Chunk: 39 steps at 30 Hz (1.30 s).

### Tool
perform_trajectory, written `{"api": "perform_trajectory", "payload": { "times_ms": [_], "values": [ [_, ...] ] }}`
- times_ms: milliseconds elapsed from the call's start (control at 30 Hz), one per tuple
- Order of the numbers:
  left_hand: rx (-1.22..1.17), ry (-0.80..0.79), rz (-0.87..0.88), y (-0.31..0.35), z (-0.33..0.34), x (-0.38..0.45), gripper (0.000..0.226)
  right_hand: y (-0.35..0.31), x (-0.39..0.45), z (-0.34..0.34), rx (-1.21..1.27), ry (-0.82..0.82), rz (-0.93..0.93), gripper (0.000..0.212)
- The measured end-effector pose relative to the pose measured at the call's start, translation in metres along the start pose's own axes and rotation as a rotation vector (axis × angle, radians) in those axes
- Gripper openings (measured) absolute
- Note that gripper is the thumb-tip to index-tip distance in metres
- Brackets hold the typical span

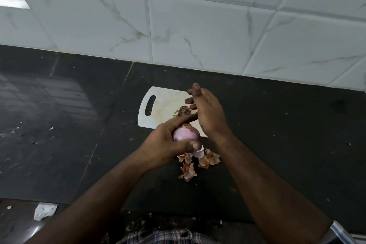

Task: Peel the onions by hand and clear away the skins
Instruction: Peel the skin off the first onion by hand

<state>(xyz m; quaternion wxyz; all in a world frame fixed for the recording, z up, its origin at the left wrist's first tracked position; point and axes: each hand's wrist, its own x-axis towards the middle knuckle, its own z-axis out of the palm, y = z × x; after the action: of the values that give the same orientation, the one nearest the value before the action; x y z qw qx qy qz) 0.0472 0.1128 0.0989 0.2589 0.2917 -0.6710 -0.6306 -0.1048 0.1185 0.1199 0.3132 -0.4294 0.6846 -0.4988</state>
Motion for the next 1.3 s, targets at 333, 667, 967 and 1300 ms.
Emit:
{"api": "perform_trajectory", "payload": {
  "times_ms": [333, 667, 967, 1300],
  "values": [
    [0.133, -0.097, -0.059, 0.009, -0.005, 0.001, 0.084, 0.003, 0.004, -0.012, -0.088, -0.015, -0.088, 0.03],
    [0.275, 0.106, -0.091, -0.007, -0.022, 0.004, 0.061, 0.026, -0.028, -0.02, -0.06, -0.316, -0.104, 0.023],
    [0.431, 0.206, 0.034, -0.02, -0.015, 0.001, 0.065, 0.041, -0.036, 0.003, -0.017, -0.109, -0.135, 0.015],
    [0.034, 0.208, -0.06, -0.03, -0.021, 0.0, 0.079, 0.048, -0.038, -0.001, 0.006, -0.068, -0.261, 0.015]
  ]
}}
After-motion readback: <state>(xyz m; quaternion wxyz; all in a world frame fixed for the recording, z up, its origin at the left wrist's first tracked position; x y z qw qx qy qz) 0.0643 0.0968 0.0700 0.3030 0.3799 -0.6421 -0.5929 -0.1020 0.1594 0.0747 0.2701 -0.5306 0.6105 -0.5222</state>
